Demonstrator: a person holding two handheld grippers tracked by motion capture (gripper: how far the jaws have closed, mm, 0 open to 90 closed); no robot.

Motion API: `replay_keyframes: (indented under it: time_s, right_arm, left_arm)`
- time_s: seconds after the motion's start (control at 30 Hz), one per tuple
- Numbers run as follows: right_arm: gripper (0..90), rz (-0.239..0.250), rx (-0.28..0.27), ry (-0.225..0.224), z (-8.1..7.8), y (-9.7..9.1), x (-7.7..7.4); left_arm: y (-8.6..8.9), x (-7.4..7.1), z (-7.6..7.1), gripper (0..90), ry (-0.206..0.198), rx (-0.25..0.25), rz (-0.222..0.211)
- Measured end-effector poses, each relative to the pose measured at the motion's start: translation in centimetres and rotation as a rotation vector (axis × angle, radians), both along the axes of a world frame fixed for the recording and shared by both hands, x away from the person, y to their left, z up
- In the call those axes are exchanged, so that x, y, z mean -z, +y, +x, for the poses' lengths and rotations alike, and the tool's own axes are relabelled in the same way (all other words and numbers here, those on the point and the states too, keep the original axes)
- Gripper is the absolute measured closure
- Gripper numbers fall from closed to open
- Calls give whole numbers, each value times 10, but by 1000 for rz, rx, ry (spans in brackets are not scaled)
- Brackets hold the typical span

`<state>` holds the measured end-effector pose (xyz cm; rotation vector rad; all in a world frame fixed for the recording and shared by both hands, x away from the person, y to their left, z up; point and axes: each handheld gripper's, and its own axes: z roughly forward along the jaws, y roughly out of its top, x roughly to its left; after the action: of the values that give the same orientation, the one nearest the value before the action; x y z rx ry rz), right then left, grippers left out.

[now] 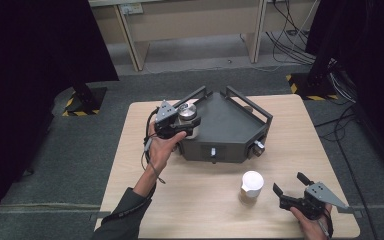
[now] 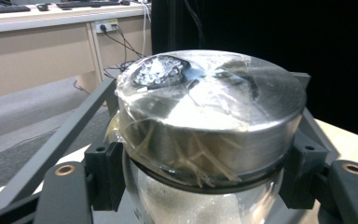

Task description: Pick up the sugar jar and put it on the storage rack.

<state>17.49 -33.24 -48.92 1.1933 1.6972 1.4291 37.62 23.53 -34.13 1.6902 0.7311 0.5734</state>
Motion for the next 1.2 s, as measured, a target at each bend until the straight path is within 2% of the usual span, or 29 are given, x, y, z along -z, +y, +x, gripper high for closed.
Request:
replay_keyframes:
  time_s: [0.13, 0.3, 0.33, 0.37, 0.47, 0.53, 1.2]
  right_arm:
    - [19, 2, -1, 0, 0, 0, 0]
    - [19, 2, -3, -1, 0, 0, 0]
    - [19, 2, -3, -1, 0, 0, 0]
    - [19, 2, -3, -1, 0, 0, 0]
    - [19, 2, -3, -1, 0, 0, 0]
    - [19, 3, -3, 0, 0, 0, 0]
    - [19, 5, -4, -1, 0, 0, 0]
  left_arm:
    - [-4, 2, 6, 311, 3, -15, 8]
    - [-7, 8, 12, 311, -12, -29, 10]
    - [-6, 11, 16, 311, -28, -5, 11]
    - [-7, 12, 17, 311, -25, -15, 12]
    - [-8, 15, 18, 311, -23, -24, 12]
    - [-11, 16, 17, 311, -5, -54, 6]
    - [-20, 32, 26, 310, -14, -89, 5]
